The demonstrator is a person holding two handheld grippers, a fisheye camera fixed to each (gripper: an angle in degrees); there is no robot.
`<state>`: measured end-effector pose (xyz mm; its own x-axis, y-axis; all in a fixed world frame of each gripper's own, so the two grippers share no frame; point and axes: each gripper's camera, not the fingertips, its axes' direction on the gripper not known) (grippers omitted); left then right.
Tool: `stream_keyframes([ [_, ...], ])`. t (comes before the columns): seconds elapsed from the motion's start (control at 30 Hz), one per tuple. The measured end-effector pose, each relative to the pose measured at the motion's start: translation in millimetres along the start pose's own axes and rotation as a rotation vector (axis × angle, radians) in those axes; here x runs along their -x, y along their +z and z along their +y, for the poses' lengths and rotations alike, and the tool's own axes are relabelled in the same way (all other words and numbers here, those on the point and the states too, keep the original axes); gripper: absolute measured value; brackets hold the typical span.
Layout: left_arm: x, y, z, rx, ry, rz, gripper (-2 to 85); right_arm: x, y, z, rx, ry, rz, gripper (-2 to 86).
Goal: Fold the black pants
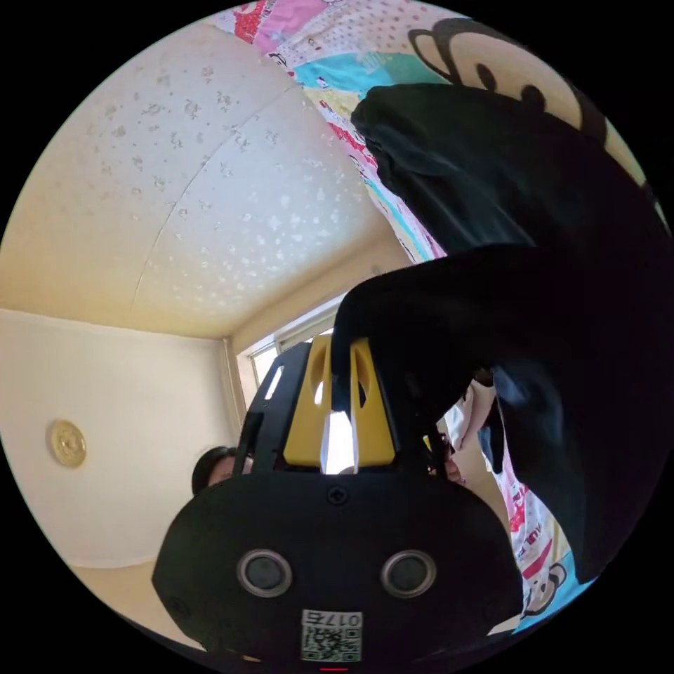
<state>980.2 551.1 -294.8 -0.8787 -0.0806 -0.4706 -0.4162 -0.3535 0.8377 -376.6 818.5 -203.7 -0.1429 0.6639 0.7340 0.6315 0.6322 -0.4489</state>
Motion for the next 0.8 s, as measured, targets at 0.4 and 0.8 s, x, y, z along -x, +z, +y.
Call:
stream_keyframes([
  [0.4, 32.9, 35.1, -4.1, 0.104, -0.011, -0.038, 13.2, -5.8, 25.8, -153.0, -0.227, -0.16, 0.187, 12.4],
  [0.8, 43.2, 77.9, 18.7, 0.391, 0.176, -0.522, 4.8, -124.9, 7.4, 110.5, 0.399, -0.717, 1.45, 3.2],
])
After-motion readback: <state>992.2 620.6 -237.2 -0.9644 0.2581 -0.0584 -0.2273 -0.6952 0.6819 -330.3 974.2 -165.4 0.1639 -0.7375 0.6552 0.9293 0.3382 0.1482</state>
